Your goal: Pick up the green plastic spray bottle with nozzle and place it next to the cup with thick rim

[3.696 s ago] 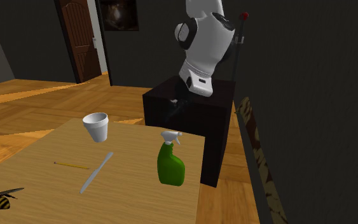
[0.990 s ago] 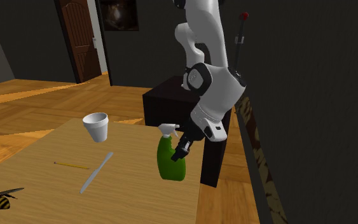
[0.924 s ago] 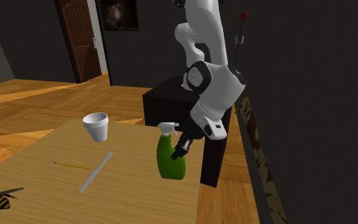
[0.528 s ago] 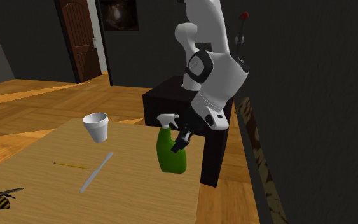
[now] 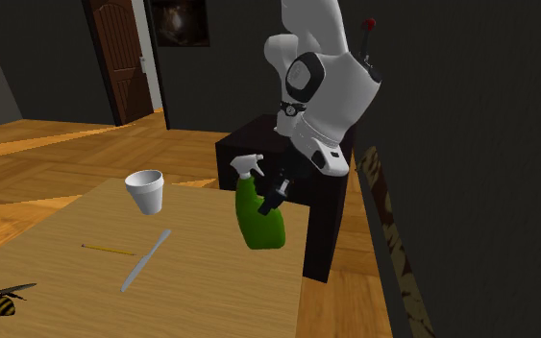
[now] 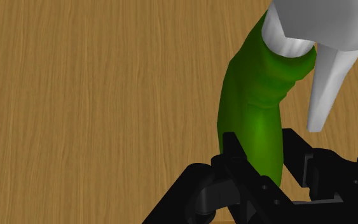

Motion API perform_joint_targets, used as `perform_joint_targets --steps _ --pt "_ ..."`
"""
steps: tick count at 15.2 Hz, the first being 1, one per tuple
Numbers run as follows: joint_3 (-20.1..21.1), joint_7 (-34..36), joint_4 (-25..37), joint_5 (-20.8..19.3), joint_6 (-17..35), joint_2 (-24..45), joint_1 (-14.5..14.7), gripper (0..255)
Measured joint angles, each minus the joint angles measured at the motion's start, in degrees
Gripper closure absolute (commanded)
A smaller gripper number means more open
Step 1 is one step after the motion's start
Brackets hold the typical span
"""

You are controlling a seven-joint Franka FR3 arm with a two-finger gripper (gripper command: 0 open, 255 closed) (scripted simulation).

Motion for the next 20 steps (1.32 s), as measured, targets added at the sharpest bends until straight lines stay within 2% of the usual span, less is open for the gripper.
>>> perform_joint_targets --steps 20 --pt "2.2 -6.6 -0.9 4.6 -8.1 -10.8 -1.1 255"
